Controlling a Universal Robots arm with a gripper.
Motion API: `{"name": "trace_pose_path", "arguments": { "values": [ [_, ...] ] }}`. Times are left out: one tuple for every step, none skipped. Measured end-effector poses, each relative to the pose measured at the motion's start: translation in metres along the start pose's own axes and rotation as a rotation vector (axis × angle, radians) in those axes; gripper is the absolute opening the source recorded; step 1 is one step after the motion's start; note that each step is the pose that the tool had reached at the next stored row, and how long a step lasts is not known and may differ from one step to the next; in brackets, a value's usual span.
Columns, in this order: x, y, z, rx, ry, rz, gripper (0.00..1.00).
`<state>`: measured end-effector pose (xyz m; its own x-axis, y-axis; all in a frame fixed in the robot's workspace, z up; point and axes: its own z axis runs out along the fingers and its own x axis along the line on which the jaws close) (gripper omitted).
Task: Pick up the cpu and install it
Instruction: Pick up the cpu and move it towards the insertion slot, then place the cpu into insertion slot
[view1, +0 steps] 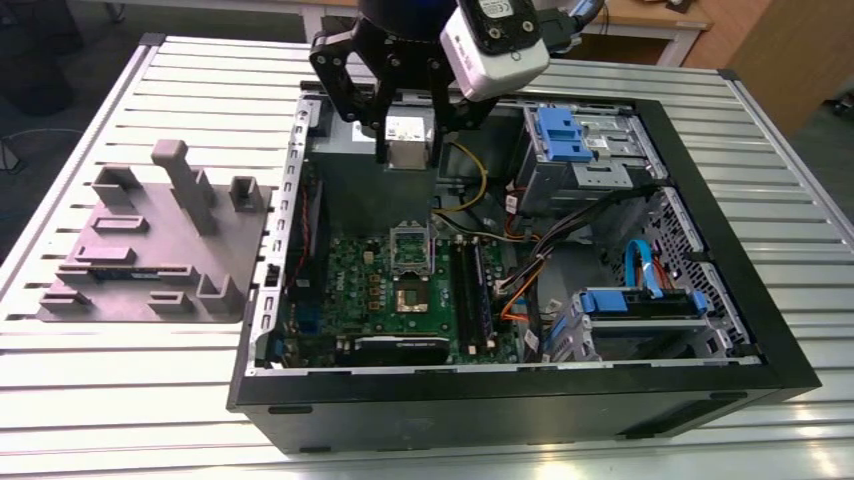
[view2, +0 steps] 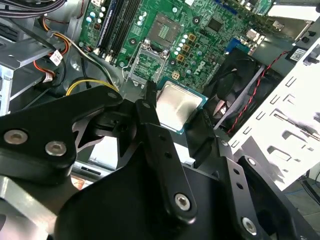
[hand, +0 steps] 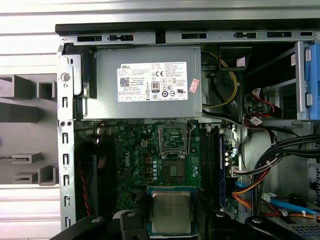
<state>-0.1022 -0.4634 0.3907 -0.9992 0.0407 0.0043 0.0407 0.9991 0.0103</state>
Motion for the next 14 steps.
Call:
{"name": "trace_pose_path", "arguments": {
  "values": [
    [0.0,0.0,0.0,0.0,0.0,0.0,0.47],
    [0.0,0.0,0.0,0.0,0.0,0.0,0.47],
    [0.0,0.0,0.0001,0.0,0.0,0.0,0.47],
    [0.0,0.0,0.0001,0.0,0.0,0.0,0.47],
    [0.0,0.0,0.0001,0.0,0.0,0.0,0.47],
    [-0.0001,0.0,0.0001,0.0,0.0,0.0,0.47],
    [-0.0001,0.0,0.0002,0.0,0.0,0.0,0.47],
    [-0.0001,0.0,0.0002,0.0,0.0,0.0,0.47],
    [-0.0001,0.0,0.0002,0.0,0.0,0.0,0.47],
    [-0.0003,0.0,0.0004,-0.0001,0.0,0.0,0.47],
    [-0.001,0.0,0.0013,-0.0004,-0.0002,0.0,0.47],
    [-0.0013,-0.0003,0.0027,-0.0003,-0.0001,0.0,0.47],
    [-0.0017,-0.0004,0.0045,-0.0002,-0.0001,0.0,0.47],
    [-0.0024,-0.0004,0.0062,-0.0001,0.0,0.0,0.47]
  ]
}}
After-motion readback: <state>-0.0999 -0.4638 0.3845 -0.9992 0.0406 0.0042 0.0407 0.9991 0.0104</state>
